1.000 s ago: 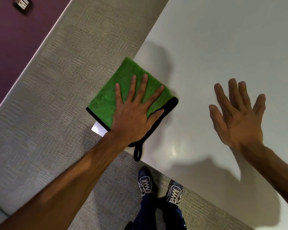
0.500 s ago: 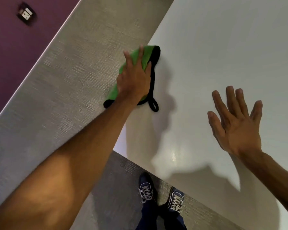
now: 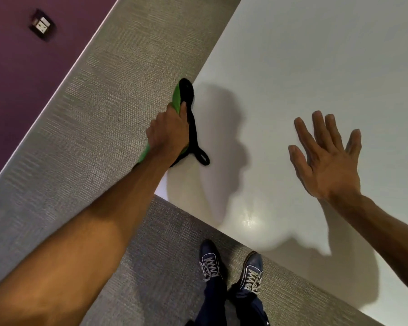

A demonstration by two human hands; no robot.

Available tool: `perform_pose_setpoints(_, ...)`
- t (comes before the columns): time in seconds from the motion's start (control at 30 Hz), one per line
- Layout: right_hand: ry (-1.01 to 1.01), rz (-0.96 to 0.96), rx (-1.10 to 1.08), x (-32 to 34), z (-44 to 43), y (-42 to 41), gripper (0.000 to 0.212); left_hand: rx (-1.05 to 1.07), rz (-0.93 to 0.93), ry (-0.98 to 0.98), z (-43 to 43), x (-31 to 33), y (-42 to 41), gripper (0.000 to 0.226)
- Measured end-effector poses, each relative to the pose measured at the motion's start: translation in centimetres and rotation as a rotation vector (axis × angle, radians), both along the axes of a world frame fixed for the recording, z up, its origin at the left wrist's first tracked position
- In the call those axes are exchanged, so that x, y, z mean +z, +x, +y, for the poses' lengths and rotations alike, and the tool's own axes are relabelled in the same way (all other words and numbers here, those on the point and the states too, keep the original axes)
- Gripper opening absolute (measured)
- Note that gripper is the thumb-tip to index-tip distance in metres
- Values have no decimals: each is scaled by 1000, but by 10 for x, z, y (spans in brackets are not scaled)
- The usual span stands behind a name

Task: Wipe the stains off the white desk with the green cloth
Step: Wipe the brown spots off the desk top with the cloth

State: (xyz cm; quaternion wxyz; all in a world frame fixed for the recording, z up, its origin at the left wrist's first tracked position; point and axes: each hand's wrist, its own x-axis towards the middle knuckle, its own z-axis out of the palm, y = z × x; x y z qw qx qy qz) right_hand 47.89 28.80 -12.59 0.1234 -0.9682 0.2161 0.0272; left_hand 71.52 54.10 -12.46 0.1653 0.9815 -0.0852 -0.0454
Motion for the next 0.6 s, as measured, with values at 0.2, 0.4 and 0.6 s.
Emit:
perform_pose_setpoints(0.2,22,-21,16,-2,0,-1,66,54,-37,81,54,3,-49,58)
perform_pose_setpoints(0.4,-15,-40,28,-6,-1,-2,67,3,-27,173,59,9,-58,60)
perform_pose_setpoints(0.6,-13,-38,21,-7,-3,-1,66,-132,-96,251,26,9,-17,60)
